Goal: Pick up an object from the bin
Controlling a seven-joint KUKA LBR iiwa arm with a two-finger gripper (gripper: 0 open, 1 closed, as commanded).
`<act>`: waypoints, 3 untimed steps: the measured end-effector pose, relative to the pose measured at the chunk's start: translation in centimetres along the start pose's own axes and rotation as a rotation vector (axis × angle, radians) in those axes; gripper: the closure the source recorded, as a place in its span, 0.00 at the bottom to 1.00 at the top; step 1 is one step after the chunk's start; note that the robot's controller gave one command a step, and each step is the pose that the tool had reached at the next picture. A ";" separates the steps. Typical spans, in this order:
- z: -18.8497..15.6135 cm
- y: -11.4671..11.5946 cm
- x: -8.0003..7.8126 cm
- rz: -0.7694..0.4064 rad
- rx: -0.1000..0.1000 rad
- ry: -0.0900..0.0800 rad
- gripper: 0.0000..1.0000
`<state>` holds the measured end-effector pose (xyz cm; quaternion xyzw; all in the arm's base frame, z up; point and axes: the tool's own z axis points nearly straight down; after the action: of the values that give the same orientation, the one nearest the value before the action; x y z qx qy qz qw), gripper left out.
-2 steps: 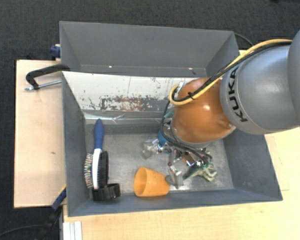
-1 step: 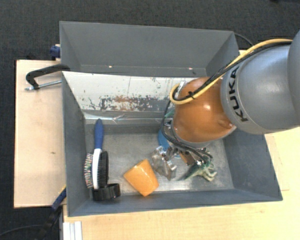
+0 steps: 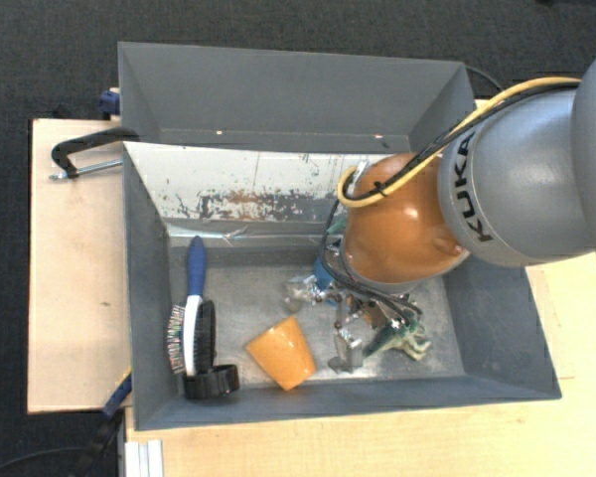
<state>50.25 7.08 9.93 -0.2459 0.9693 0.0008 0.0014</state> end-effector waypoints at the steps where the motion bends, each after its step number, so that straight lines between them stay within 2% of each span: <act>1: 2.9 5.6 -1.9 -0.174 -0.002 0.003 0.00; 2: 2.5 5.2 -2.2 -0.169 0.004 -0.007 1.00; 3: 2.7 5.1 -7.3 -0.300 0.000 0.000 1.00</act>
Offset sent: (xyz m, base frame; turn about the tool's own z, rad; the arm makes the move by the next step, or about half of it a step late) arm -0.0093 0.0558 -0.0285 -0.1712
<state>54.25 15.07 7.26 -0.3880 0.9217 0.0003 0.0014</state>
